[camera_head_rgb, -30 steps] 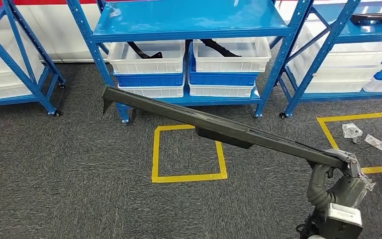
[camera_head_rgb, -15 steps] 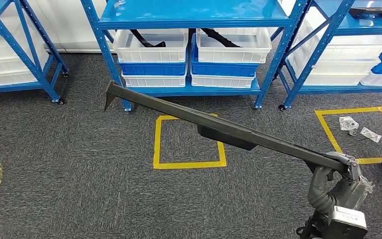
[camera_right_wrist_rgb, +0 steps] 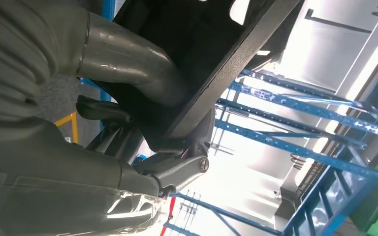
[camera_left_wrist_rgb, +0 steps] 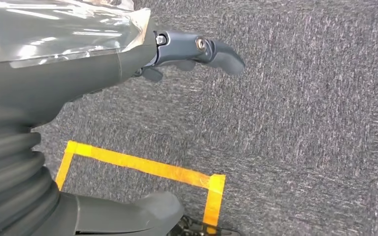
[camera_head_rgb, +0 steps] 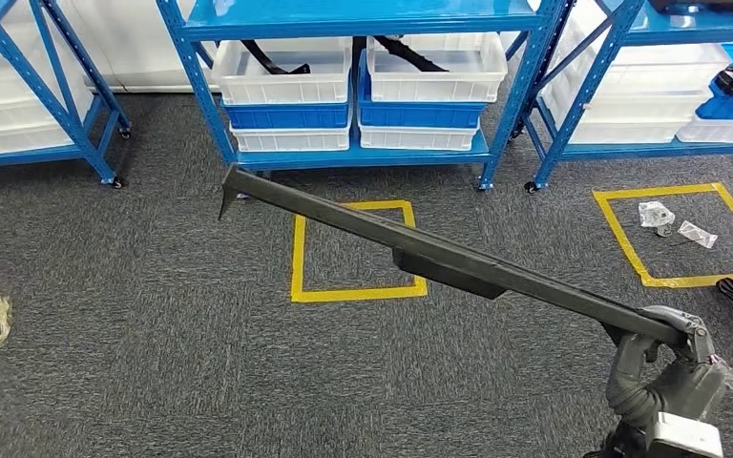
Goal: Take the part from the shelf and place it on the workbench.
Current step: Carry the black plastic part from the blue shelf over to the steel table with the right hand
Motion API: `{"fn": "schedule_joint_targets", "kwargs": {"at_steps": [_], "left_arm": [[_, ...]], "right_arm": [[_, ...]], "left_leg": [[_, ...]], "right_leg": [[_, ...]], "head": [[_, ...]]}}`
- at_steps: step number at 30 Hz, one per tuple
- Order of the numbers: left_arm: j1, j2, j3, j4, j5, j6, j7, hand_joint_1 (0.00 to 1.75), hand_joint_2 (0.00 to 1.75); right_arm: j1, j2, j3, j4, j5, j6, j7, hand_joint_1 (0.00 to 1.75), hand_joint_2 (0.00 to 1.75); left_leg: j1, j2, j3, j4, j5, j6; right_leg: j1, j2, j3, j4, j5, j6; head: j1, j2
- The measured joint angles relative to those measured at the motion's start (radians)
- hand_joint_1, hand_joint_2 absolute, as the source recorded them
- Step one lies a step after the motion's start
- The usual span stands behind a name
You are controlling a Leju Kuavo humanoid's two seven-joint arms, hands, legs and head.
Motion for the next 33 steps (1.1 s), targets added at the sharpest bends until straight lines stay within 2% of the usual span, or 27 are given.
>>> {"fn": "schedule_joint_targets", "kwargs": {"at_steps": [1, 2, 4, 5, 6, 7, 8, 9, 11, 13, 15, 16, 17, 19, 20, 21, 22, 23, 24, 25, 26, 27, 28, 29, 31, 32, 33], "left_arm": [[0.001, 0.0, 0.0, 0.0, -0.002, 0.0, 0.0, 0.0, 1.75], [0.002, 0.0, -0.001, 0.0, -0.004, 0.001, 0.001, 0.0, 1.75], [0.002, 0.0, -0.002, 0.0, -0.01, 0.002, 0.004, 0.0, 1.75], [0.002, 0.0, -0.004, 0.0, -0.013, 0.003, 0.006, 0.0, 1.75], [0.001, 0.0, -0.005, 0.0, -0.015, 0.004, 0.008, 0.0, 1.75], [0.0, 0.0, -0.007, 0.0, -0.017, 0.005, 0.011, 0.0, 1.75], [0.0, 0.0, -0.009, 0.0, -0.019, 0.005, 0.013, 0.0, 1.75], [-0.002, 0.0, -0.01, 0.0, -0.019, 0.006, 0.014, 0.0, 1.75], [-0.005, 0.002, -0.013, -0.001, -0.02, 0.006, 0.016, 0.0, 1.75], [-0.008, 0.003, -0.014, -0.001, -0.021, 0.006, 0.016, 0.0, 1.75], [-0.008, 0.002, -0.016, -0.001, -0.022, 0.007, 0.018, 0.0, 1.75], [-0.009, 0.001, -0.017, -0.001, -0.022, 0.007, 0.02, 0.0, 1.75], [-0.01, 0.001, -0.018, -0.001, -0.022, 0.007, 0.021, 0.0, 1.75], [-0.012, 0.001, -0.019, -0.001, -0.022, 0.007, 0.024, 0.0, 1.75], [-0.013, 0.0, -0.02, -0.001, -0.022, 0.007, 0.025, 0.0, 1.75], [-0.013, -0.001, -0.021, -0.001, -0.022, 0.007, 0.025, 0.0, 1.75], [-0.013, -0.002, -0.021, -0.001, -0.022, 0.007, 0.026, 0.0, 1.75], [-0.013, -0.002, -0.022, -0.001, -0.022, 0.007, 0.026, 0.0, 1.75], [-0.013, -0.003, -0.022, -0.001, -0.022, 0.007, 0.027, 0.0, 1.75], [-0.014, -0.003, -0.022, -0.001, -0.022, 0.007, 0.027, 0.0, 1.75], [-0.014, -0.003, -0.022, -0.002, -0.022, 0.007, 0.028, 0.0, 1.75], [-0.015, -0.004, -0.022, -0.002, -0.022, 0.007, 0.028, 0.0, 1.75], [-0.015, -0.004, -0.022, -0.002, -0.022, 0.008, 0.028, 0.0, 1.75], [-0.016, -0.004, -0.023, -0.002, -0.021, 0.007, 0.026, 0.0, 1.75], [-0.013, -0.004, -0.023, -0.002, -0.017, 0.006, 0.018, 0.0, 1.75], [-0.012, -0.004, -0.023, -0.002, -0.014, 0.005, 0.012, 0.0, 1.75], [-0.01, -0.004, -0.023, -0.002, -0.012, 0.003, 0.007, 0.0, 1.75]], "right_arm": [[-0.001, 0.0, 0.0, 0.0, 0.002, 0.0, 0.003, 1.75, 1.75], [-0.004, 0.0, 0.0, 0.0, 0.005, 0.0, 0.005, 1.75, 1.75], [-0.011, 0.001, 0.001, 0.0, 0.013, 0.001, 0.012, 1.75, 1.75], [-0.016, 0.002, 0.001, 0.0, 0.019, 0.001, 0.015, 1.75, 1.75], [-0.02, 0.005, 0.0, 0.0, 0.025, 0.002, 0.019, 1.75, 1.75], [-0.024, 0.007, 0.0, 0.0, 0.03, 0.004, 0.023, 1.75, 1.75], [-0.027, 0.01, 0.0, 0.0, 0.034, 0.006, 0.025, 1.75, 1.75], [-0.03, 0.012, -0.001, 0.0, 0.037, 0.009, 0.027, 1.75, 1.75], [-0.033, 0.016, -0.002, 0.0, 0.04, 0.011, 0.027, 1.75, 1.75], [-0.037, 0.018, -0.002, -0.001, 0.041, 0.012, 0.027, 1.75, 1.75], [-0.039, 0.02, -0.003, -0.002, 0.042, 0.015, 0.027, 1.75, 1.75], [-0.04, 0.021, -0.003, -0.002, 0.042, 0.016, 0.027, 1.75, 1.75], [-0.041, 0.022, -0.004, -0.003, 0.041, 0.018, 0.027, 1.75, 1.75], [-0.044, 0.022, -0.006, -0.002, 0.041, 0.02, 0.028, 1.75, 1.75], [-0.045, 0.022, -0.006, -0.002, 0.041, 0.02, 0.028, 1.75, 1.75], [-0.046, 0.023, -0.007, -0.002, 0.041, 0.021, 0.028, 1.75, 1.75], [-0.047, 0.023, -0.007, -0.001, 0.041, 0.022, 0.028, 1.75, 1.75], [-0.048, 0.023, -0.008, -0.001, 0.04, 0.023, 0.028, 1.75, 1.75], [-0.05, 0.023, -0.008, 0.0, 0.04, 0.026, 0.028, 1.75, 1.75], [-0.055, 0.023, -0.008, 0.0, 0.04, 0.029, 0.028, 1.75, 1.75], [-0.06, 0.023, -0.008, 0.001, 0.041, 0.032, 0.028, 1.75, 1.75], [-0.065, 0.024, -0.009, 0.001, 0.042, 0.035, 0.028, 1.75, 1.75], [-0.07, 0.024, -0.009, 0.002, 0.043, 0.039, 0.029, 1.75, 1.75], [-0.073, 0.024, -0.009, 0.004, 0.044, 0.042, 0.029, 1.75, 1.75], [-0.08, 0.026, -0.01, 0.007, 0.046, 0.049, 0.029, 1.75, 1.75], [-0.083, 0.027, -0.01, 0.008, 0.046, 0.051, 0.03, 1.75, 1.75], [-0.085, 0.027, -0.011, 0.009, 0.047, 0.053, 0.029, 1.75, 1.75]], "left_leg": [[0.002, -0.002, -0.006, 0.015, -0.023, -0.005], [0.003, -0.003, -0.014, 0.046, -0.065, -0.01], [0.005, -0.004, -0.037, 0.162, -0.177, -0.017], [0.006, -0.005, -0.045, 0.226, -0.212, -0.018], [0.006, -0.006, -0.046, 0.272, -0.225, -0.018], [0.006, -0.007, -0.032, 0.289, -0.216, -0.016], [0.005, -0.008, -0.002, 0.271, -0.192, -0.011], [0.004, -0.01, 0.043, 0.22, -0.167, -0.004], [0.0, -0.014, 0.139, 0.085, -0.158, 0.011], [-0.008, -0.016, 0.182, 0.008, -0.171, 0.02], [-0.011, -0.014, 0.178, -0.01, -0.159, 0.027], [-0.01, -0.011, 0.17, -0.019, -0.149, 0.031], [-0.008, -0.008, 0.16, -0.026, -0.134, 0.036], [-0.007, -0.003, 0.131, -0.031, -0.106, 0.042], [-0.007, -0.001, 0.115, -0.029, -0.093, 0.042], [-0.007, 0.001, 0.099, -0.027, -0.081, 0.042], [-0.007, 0.002, 0.081, -0.023, -0.07, 0.04], [-0.005, 0.003, 0.061, -0.019, -0.058, 0.037], [-0.003, 0.004, 0.042, -0.013, -0.047, 0.033], [-0.002, 0.003, 0.025, -0.006, -0.036, 0.027], [-0.002, 0.003, 0.01, 0.0, -0.025, 0.021], [-0.004, 0.002, 0.003, 0.002, -0.015, 0.014], [-0.005, 0.001, 0.0, 0.001, -0.005, 0.009], [-0.005, 0.0, -0.001, -0.003, 0.004, 0.003], [0.0, -0.003, -0.006, -0.005, 0.007, -0.009], [0.003, -0.004, -0.014, 0.01, -0.019, -0.015], [0.005, -0.006, -0.026, 0.044, -0.063, -0.02]], "right_leg": [[-0.003, -0.001, -0.009, 0.003, 0.008, -0.012], [-0.006, -0.003, -0.019, 0.004, 0.017, -0.025], [-0.003, -0.006, -0.04, 0.008, 0.036, -0.044], [0.0, -0.006, -0.051, 0.012, 0.045, -0.048], [0.003, -0.007, -0.065, 0.017, 0.055, -0.048], [0.005, -0.007, -0.081, 0.023, 0.063, -0.048], [0.007, -0.007, -0.097, 0.03, 0.07, -0.046], [0.009, -0.006, -0.111, 0.036, 0.076, -0.044], [0.011, -0.006, -0.13, 0.046, 0.088, -0.037], [0.009, -0.008, -0.14, 0.048, 0.102, -0.022], [0.006, -0.01, -0.151, 0.049, 0.116, -0.007], [0.006, -0.009, -0.16, 0.057, 0.108, -0.004], [0.007, -0.008, -0.173, 0.078, 0.085, -0.005], [0.006, -0.004, -0.204, 0.168, 0.004, -0.011], [0.004, -0.003, -0.216, 0.228, -0.032, -0.011], [0.002, -0.003, -0.219, 0.278, -0.05, -0.005], [0.0, -0.003, -0.211, 0.306, -0.049, 0.005], [-0.003, -0.003, -0.187, 0.3, -0.029, 0.019], [-0.006, -0.003, -0.147, 0.259, -0.002, 0.032], [-0.01, -0.002, -0.094, 0.189, 0.009, 0.04], [-0.009, 0.0, -0.039, 0.108, 0.007, 0.039], [-0.007, 0.002, -0.003, 0.049, -0.002, 0.03], [-0.003, 0.005, 0.016, 0.012, -0.015, 0.017], [0.002, 0.006, 0.017, 0.0, -0.017, 0.003], [-0.002, 0.006, 0.0, 0.004, -0.001, -0.022], [-0.005, 0.004, -0.01, 0.003, 0.009, -0.035], [-0.008, 0.003, -0.021, 0.003, 0.022, -0.046]], "head": [[0.0, 0.0], [0.0, 0.0], [-0.001, 0.0], [-0.001, 0.0], [-0.002, 0.0], [-0.002, 0.0], [-0.002, 0.0], [-0.002, 0.0], [-0.001, 0.0], [-0.001, 0.0], [-0.001, 0.0], [-0.001, 0.0], [0.0, 0.0], [0.002, 0.0], [0.003, 0.0], [0.003, 0.0], [0.003, 0.0], [0.003, 0.0], [0.003, 0.0], [0.003, 0.0], [0.004, 0.0], [0.003, 0.0], [0.001, 0.0], [0.0, 0.0], [-0.003, 0.0], [-0.003, 0.0], [-0.004, 0.0]]}}
